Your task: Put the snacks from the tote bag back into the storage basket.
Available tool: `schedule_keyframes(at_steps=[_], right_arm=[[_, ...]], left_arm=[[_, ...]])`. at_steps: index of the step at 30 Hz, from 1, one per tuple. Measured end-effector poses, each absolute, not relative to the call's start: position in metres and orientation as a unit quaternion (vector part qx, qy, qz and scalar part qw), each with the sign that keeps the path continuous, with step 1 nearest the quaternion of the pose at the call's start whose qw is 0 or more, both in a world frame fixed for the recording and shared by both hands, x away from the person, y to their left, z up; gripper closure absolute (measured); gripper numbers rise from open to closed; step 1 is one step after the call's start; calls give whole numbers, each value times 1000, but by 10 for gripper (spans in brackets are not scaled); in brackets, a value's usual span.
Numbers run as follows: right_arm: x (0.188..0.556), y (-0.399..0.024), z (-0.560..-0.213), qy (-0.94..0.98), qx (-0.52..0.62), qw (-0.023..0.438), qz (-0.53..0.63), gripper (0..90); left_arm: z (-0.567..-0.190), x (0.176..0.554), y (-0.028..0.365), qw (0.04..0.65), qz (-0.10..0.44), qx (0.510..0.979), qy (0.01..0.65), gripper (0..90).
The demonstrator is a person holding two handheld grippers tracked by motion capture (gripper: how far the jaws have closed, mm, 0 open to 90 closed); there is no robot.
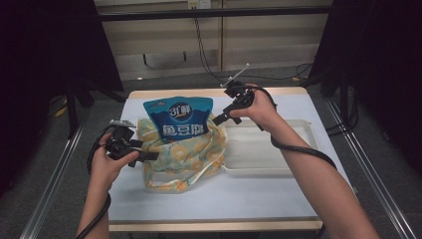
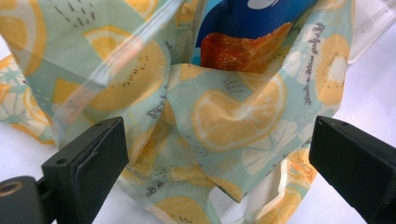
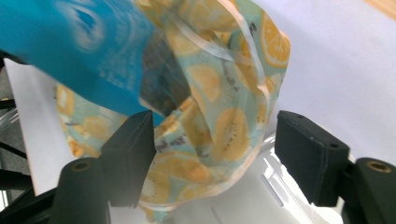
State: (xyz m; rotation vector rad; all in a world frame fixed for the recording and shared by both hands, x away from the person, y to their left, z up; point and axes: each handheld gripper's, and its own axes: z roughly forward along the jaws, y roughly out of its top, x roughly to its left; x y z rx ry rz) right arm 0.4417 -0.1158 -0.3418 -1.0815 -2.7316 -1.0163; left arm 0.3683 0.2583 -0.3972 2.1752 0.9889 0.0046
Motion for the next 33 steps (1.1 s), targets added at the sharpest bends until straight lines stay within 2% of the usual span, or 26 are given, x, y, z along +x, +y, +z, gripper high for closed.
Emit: schedule_keyframes(at_steps=[12, 33], right_arm=[[432, -110, -316, -889, -316, 13, -331, 248], [439, -79, -291, -904, -283, 18, -321, 265]], left_arm=[[-398, 369, 264, 381, 11, 836, 394, 42], [-402, 372, 259, 371, 1, 842, 392, 43]])
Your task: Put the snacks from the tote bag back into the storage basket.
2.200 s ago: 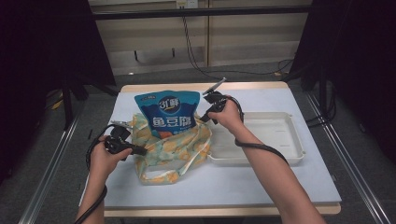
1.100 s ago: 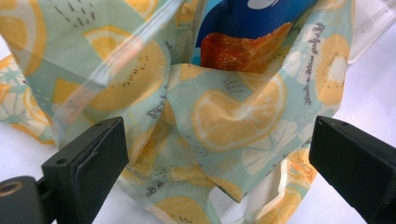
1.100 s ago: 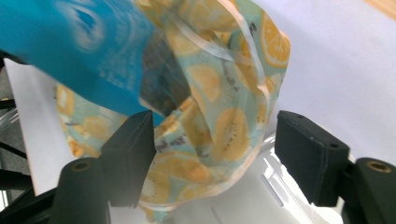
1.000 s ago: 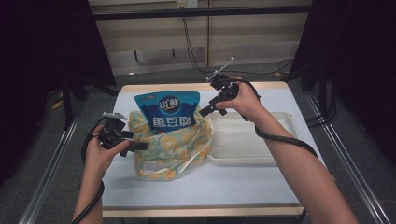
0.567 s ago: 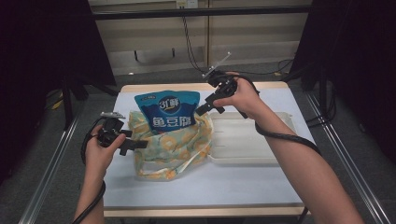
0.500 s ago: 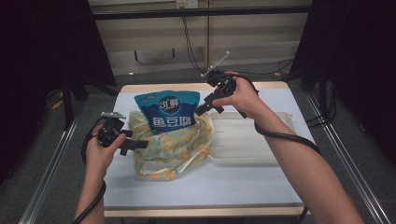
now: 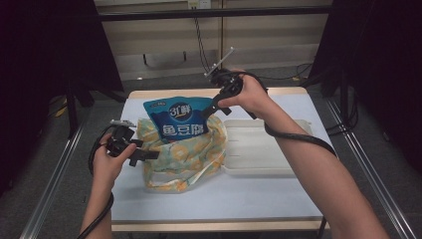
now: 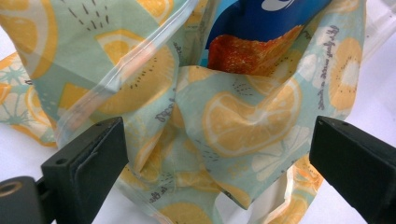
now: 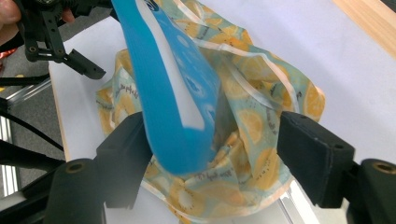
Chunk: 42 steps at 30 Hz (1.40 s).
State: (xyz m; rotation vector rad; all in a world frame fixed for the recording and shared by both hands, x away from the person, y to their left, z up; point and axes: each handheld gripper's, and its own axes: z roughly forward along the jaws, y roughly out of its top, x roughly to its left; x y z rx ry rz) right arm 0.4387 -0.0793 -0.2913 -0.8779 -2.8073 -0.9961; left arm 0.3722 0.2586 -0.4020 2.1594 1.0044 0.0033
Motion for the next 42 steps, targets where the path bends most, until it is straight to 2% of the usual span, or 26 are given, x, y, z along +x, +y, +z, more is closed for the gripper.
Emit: schedule_keyframes(at_steps=[8, 21, 29, 32, 37, 42], right_arm=[[443, -67, -288, -910, -277, 22, -309, 278], [450, -54, -289, -916, -262, 29, -303, 357], [453, -46, -289, -924, -252, 36, -285, 467], [453, -44, -289, -922, -257, 41, -286, 484], [455, -41, -290, -924, -256, 47, -281, 602], [456, -38, -289, -929, -250, 46, -269, 633]], left_arm=[[-403, 372, 259, 371, -3, 842, 390, 47], [-405, 373, 257, 368, -8, 845, 389, 52], [-407, 373, 257, 365, -11, 845, 391, 54], [-407, 374, 257, 364, -11, 845, 392, 57], [-408, 374, 257, 359, -12, 849, 389, 58], [-409, 374, 257, 356, -12, 849, 391, 60]])
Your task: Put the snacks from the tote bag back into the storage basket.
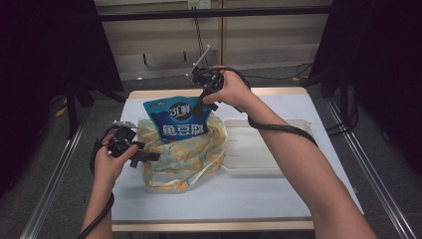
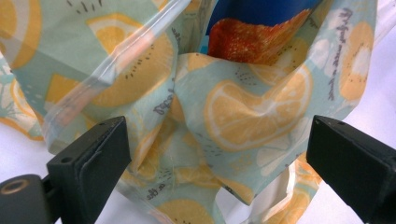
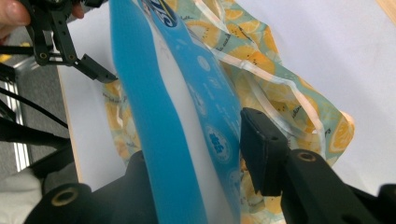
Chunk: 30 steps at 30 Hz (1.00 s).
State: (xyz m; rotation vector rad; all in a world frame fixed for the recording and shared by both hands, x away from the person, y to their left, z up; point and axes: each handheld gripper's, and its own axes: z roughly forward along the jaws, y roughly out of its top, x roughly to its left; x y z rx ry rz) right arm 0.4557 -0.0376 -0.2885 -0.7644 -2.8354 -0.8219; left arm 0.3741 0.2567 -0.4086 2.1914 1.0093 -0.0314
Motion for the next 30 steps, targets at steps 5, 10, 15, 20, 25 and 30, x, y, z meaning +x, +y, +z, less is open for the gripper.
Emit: schedule_keyframes(at_steps=[5, 10, 15, 20, 25, 30], right_arm=[[456, -32, -287, -937, -238, 39, -253, 651], [456, -28, -286, -944, -225, 32, -238, 717], [455, -23, -282, -949, -224, 32, -222, 724], [455, -21, -280, -944, -234, 28, -229, 646], [458, -23, -281, -948, -222, 25, -227, 632], [458, -21, -278, -947, -222, 33, -229, 672]], left_arm=[[-409, 374, 257, 358, -14, 847, 394, 60], [-408, 373, 257, 358, -15, 847, 392, 61], [-409, 374, 257, 355, -14, 850, 390, 62], [-409, 373, 257, 354, -15, 849, 392, 63], [-409, 373, 257, 353, -15, 849, 393, 64], [-410, 373, 257, 350, -15, 852, 389, 67]])
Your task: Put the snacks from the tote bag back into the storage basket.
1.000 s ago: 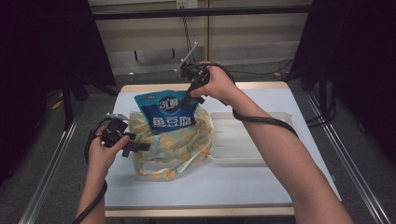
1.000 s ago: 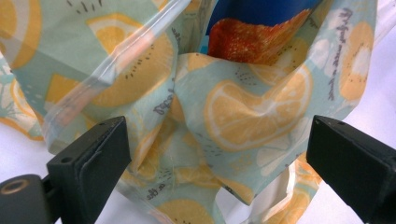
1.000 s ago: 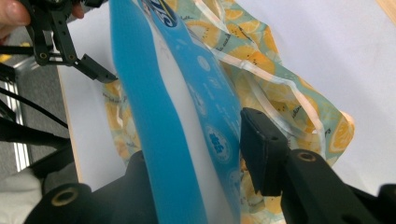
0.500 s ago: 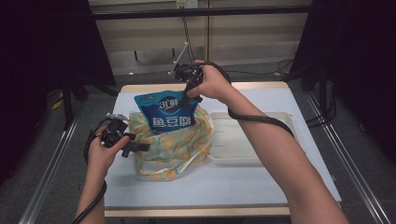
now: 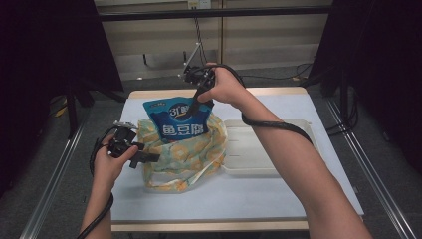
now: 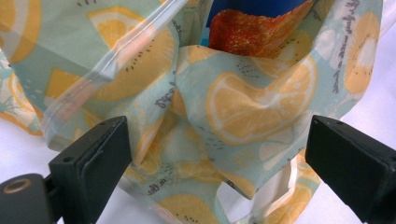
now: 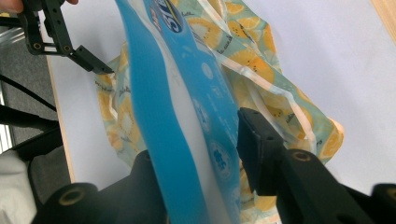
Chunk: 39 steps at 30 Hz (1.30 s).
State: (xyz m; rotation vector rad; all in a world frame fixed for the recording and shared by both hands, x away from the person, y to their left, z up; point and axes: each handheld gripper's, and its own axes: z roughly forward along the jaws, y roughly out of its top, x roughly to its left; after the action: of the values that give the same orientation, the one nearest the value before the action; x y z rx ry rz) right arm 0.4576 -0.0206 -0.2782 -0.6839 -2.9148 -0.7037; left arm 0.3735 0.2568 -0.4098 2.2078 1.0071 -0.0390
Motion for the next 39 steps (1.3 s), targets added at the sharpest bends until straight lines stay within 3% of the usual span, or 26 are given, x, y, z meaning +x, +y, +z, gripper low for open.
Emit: schedule_keyframes(at_steps=[10, 28, 39], right_arm=[[455, -9, -274, -955, -201, 29, -216, 895], [446, -4, -257, -949, -191, 32, -251, 900], [443, -4, -230, -945, -196, 26, -259, 900]], left_arm=[[-410, 374, 256, 348, -15, 855, 385, 67], [-406, 371, 260, 355, -7, 850, 389, 75], [-406, 370, 260, 359, -9, 849, 388, 76]])
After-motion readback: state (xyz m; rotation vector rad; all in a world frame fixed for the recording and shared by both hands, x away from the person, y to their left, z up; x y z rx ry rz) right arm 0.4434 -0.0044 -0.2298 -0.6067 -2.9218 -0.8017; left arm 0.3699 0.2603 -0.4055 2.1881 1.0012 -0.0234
